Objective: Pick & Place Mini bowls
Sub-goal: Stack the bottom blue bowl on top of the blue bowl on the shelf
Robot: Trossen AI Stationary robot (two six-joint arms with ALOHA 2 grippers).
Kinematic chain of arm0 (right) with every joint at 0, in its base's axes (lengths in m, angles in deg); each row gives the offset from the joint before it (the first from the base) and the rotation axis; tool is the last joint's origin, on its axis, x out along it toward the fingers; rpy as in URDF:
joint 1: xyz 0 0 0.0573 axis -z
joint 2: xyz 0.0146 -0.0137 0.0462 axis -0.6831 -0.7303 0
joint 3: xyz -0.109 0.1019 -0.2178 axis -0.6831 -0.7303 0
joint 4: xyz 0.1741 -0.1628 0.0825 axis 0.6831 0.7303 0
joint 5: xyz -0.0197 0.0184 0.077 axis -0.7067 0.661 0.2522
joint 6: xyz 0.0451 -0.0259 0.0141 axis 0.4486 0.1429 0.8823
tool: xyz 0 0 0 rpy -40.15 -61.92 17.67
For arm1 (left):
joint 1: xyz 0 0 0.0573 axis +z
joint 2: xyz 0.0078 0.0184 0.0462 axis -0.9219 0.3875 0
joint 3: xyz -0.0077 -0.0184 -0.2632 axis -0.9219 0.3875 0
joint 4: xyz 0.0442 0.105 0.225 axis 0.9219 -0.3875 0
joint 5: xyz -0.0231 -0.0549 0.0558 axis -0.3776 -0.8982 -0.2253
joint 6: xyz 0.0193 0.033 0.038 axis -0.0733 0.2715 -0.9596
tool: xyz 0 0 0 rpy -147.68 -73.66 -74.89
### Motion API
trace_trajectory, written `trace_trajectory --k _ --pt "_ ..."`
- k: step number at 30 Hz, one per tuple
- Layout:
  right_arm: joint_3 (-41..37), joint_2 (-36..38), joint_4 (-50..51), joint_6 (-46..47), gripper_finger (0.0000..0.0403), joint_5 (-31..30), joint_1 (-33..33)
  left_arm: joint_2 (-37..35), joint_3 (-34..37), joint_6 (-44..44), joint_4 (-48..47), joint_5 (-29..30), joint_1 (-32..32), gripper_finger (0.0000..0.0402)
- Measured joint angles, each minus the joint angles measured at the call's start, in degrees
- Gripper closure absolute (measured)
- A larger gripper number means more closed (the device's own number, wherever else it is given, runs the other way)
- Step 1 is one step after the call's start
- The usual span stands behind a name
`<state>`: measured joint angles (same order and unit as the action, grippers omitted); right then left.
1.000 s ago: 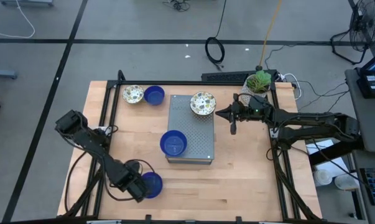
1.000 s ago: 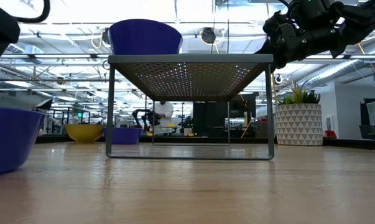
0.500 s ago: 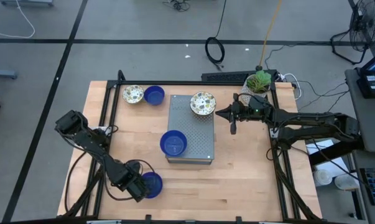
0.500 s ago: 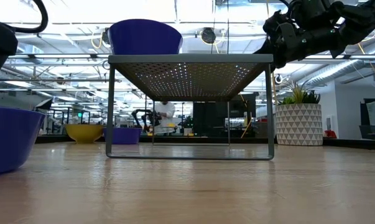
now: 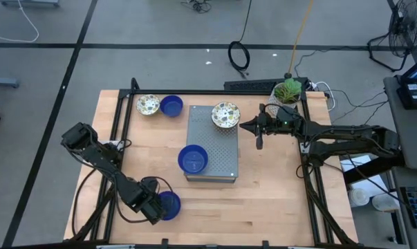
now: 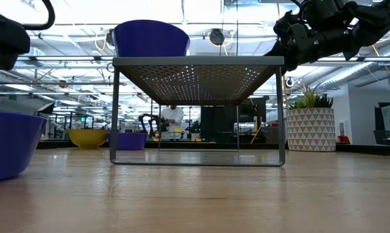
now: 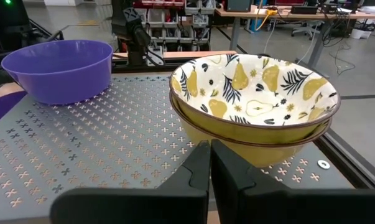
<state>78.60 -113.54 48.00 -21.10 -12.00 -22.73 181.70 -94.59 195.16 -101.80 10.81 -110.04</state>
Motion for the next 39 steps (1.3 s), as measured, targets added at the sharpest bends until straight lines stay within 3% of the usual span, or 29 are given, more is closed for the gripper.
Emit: trace_trajectory --k 4,16,29,39 --pt "0.0 0.0 0.0 0.0 0.0403 0.0 0.0 -0.1 0.0 -3.8 0.2 2.3 0.0 0.0393" --pt "0.0 0.0 -0.5 0.0 0.0403 -0.1 0.0 -1.3 0.0 -12.2 -2.4 3.4 0.1 0.0391" --pt "0.0 0.0 -1.3 1.5 0.0403 -0.2 0.0 -6.5 0.0 -16.6 -3.3 12.8 0.1 0.0394" --pt "0.0 0.0 -1.3 1.7 0.0403 -0.2 0.0 -7.7 0.0 -18.4 -5.3 13.0 0.1 0.0397"
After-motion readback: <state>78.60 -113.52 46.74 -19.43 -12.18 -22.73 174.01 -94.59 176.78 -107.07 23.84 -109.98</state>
